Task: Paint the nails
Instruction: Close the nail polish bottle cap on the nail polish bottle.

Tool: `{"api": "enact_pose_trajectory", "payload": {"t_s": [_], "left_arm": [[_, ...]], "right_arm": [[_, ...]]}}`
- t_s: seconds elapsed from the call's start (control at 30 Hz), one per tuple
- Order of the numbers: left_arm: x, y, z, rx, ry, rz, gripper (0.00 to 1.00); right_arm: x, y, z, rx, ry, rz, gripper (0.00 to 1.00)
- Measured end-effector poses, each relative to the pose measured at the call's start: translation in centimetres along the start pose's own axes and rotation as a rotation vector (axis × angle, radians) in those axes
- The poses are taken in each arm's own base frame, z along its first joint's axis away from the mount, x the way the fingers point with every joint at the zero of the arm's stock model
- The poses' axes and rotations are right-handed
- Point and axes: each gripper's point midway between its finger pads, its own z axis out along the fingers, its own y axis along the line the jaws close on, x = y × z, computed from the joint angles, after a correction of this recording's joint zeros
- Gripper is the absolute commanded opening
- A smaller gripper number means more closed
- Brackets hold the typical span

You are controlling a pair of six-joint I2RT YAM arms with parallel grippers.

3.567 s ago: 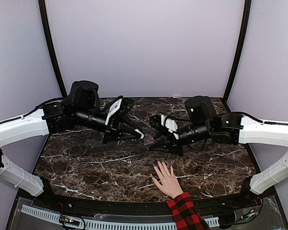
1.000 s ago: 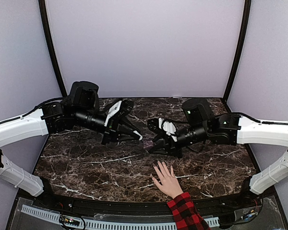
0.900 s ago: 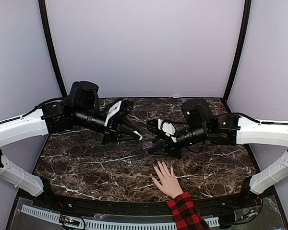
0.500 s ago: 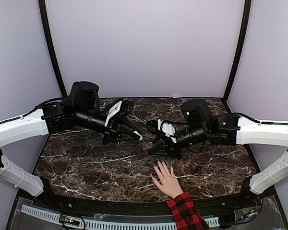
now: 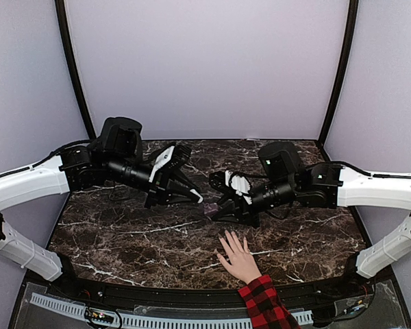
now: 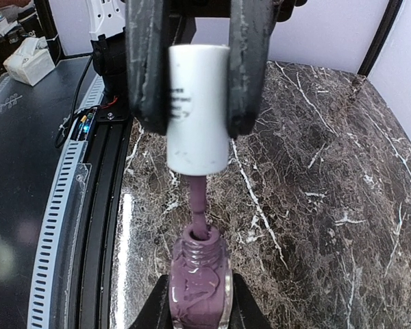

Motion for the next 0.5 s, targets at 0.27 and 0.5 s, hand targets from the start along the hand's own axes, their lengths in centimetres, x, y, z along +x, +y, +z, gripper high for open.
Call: {"api": "enact_pose_trajectory", "payload": {"t_s": [0.27,0.5], "left_arm": [[-0.04,-0.39,0.3,0.015,0.0,0.002,0.0],[0.3,-0.16,0.58,0.009,0.011,-0.003,0.0]], "right_arm": [[0.02,-0.06,0.0,0.004,0.001,0.0,0.0],[-0.14,-0.04,-0.04,0.002,-0.002,-0.001,0.0]]}}
